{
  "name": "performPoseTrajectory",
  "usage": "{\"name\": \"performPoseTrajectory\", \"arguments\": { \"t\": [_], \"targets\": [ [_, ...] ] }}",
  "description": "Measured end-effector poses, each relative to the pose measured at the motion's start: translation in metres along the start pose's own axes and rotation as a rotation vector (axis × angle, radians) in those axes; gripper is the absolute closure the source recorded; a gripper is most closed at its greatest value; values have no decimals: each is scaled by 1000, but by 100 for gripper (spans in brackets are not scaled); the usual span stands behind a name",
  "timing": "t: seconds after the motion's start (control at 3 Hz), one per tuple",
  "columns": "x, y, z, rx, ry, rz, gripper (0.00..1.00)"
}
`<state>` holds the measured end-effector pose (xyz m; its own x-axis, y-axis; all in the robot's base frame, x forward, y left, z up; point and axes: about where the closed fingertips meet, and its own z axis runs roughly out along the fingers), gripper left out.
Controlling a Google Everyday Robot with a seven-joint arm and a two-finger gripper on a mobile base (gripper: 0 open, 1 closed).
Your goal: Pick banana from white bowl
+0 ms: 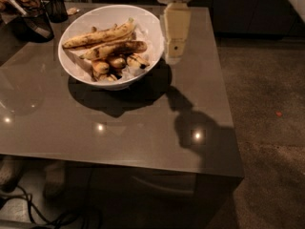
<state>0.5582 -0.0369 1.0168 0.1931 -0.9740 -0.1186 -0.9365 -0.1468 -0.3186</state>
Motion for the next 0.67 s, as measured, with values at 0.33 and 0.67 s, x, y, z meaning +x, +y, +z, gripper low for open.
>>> {"name": "performPoseTrajectory", "arguments": {
  "t": [0.33, 0.67],
  "targets": [
    [-13, -17, 3, -6, -26, -13, 9],
    [-25, -32, 15, -24, -45, -28, 15]
  ]
}}
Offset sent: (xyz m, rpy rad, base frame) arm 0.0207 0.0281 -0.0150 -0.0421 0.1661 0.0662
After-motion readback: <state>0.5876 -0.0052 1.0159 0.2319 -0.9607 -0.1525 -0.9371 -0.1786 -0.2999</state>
